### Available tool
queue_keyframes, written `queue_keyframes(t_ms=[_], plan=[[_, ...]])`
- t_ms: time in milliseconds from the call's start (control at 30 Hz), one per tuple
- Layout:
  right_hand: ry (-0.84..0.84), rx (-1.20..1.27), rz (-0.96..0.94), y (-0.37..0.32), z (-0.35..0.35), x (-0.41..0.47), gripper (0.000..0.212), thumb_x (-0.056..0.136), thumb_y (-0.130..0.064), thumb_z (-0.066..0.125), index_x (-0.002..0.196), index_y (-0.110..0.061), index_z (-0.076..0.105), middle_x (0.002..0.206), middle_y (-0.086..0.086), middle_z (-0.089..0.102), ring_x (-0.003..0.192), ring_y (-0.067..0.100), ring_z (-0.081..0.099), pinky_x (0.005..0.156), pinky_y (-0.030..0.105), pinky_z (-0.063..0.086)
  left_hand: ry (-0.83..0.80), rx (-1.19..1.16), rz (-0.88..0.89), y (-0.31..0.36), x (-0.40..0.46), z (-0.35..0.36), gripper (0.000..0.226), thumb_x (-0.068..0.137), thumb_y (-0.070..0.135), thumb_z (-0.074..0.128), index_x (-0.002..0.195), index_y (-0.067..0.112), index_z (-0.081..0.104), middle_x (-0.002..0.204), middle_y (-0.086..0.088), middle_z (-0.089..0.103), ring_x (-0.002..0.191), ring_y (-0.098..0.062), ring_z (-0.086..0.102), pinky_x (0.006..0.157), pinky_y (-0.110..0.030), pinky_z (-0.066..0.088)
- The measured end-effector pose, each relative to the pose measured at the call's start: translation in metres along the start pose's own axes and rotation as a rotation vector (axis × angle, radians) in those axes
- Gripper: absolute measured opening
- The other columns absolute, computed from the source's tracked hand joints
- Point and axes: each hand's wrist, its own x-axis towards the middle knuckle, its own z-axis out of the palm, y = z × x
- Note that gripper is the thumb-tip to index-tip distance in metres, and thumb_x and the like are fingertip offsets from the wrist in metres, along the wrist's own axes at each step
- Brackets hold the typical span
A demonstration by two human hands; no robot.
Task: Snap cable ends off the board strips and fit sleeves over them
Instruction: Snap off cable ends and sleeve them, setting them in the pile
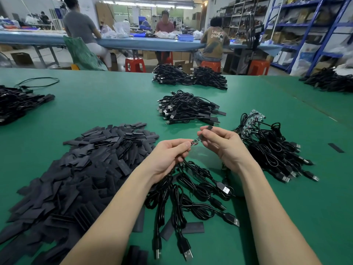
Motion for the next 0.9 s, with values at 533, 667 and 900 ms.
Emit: queue_keyframes(t_ms=[533,667,900], plan=[[-0.159,0.06,0.006,-0.02,0.01,-0.007,0.015,0.075,-0.015,0.075,0.087,-0.02,0.082,0.097,0.002,0.077,0.085,0.008,0.072,0.07,0.014,0.055,-0.043,-0.003,0.115,0.036,-0.007,-0.012,0.021,0.075,0.014,0.076,0.09,0.012,0.063,0.071,0.0,0.067,0.06,-0.007,0.056,0.051,-0.013,0.043],[-0.164,0.058,-0.032,-0.02,0.017,-0.007,0.016,0.075,-0.011,0.075,0.088,-0.018,0.081,0.098,0.004,0.077,0.086,0.011,0.072,0.074,0.017,0.056,0.004,0.108,0.173,0.04,-0.007,-0.015,0.014,0.084,0.007,0.074,0.082,0.013,0.062,0.07,-0.001,0.07,0.057,-0.006,0.056,0.05,-0.013,0.042],[-0.126,0.042,-0.1,-0.016,0.022,-0.005,0.018,0.075,-0.011,0.075,0.093,-0.014,0.076,0.096,0.006,0.077,0.084,0.012,0.072,0.075,0.018,0.056,0.038,0.239,0.25,0.041,-0.009,-0.014,0.012,0.087,0.009,0.075,0.085,0.016,0.065,0.076,-0.003,0.073,0.059,-0.008,0.055,0.055,-0.015,0.043]])
